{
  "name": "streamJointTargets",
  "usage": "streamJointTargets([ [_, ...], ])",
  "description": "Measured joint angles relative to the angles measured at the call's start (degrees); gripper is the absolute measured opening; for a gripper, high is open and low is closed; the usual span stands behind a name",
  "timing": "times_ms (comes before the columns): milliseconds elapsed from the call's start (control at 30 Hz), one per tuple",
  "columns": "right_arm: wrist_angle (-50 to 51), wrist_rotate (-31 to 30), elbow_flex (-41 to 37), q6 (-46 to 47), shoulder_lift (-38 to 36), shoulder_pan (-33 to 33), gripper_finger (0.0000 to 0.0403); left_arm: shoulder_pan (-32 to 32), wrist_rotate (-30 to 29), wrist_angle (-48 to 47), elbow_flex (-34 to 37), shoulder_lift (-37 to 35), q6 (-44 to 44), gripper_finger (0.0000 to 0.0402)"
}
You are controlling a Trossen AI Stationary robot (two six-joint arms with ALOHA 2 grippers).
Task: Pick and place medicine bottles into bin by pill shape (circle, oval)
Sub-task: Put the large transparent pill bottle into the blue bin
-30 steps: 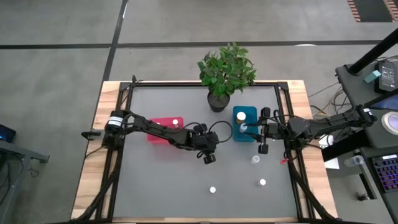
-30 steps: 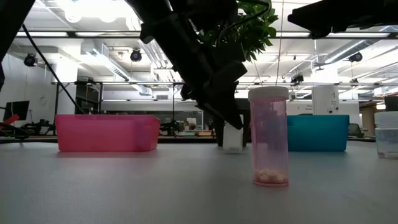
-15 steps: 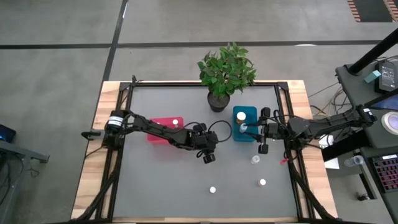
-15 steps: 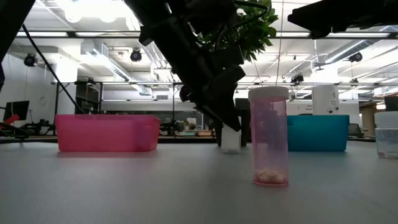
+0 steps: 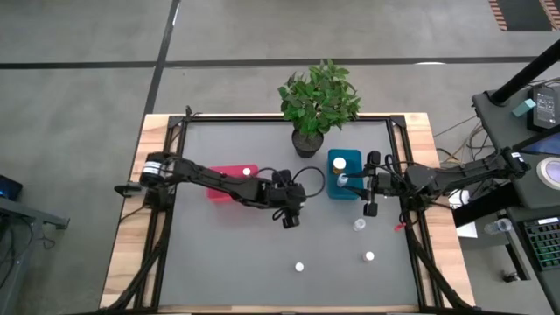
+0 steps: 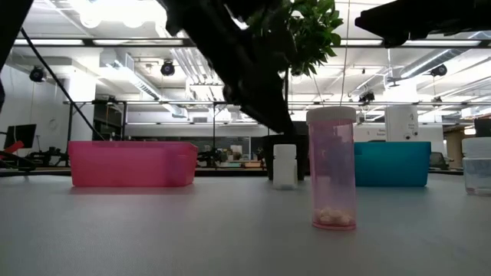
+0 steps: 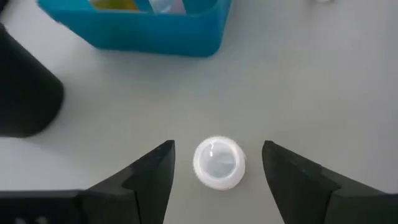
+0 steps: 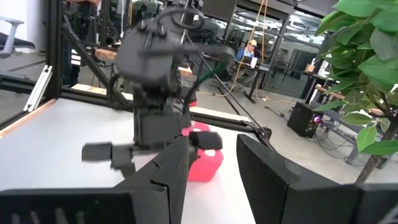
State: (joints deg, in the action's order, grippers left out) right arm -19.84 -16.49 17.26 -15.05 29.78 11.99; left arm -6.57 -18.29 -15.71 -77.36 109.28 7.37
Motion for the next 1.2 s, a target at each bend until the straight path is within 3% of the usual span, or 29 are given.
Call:
streamJointTargets([
  [200,-0.6,0.0,0.1,2.0,0.6,0.1,0.0124,-1.0,0.0,-3.3,0.6,-6.9,-3.9,0.0222],
  [467,1.8,0.0,4.5,9.5,8.3,0.4,0.0111,-4.4,-0.3,2.1,7.8,-16.2,-11.8,0.0222],
  [633,13.1,0.1,11.4,15.6,15.3,1.3,0.0101,-4.7,-0.3,10.8,14.1,-22.0,-19.0,0.0221],
  [933,39.4,0.1,26.3,27.4,26.7,4.1,0.0081,-3.7,-0.6,17.9,23.8,-31.9,-27.5,0.0221],
  [1200,50.4,0.0,34.5,32.9,35.9,4.3,0.0071,-2.4,-0.7,24.6,30.7,-37.4,-30.4,0.0221],
])
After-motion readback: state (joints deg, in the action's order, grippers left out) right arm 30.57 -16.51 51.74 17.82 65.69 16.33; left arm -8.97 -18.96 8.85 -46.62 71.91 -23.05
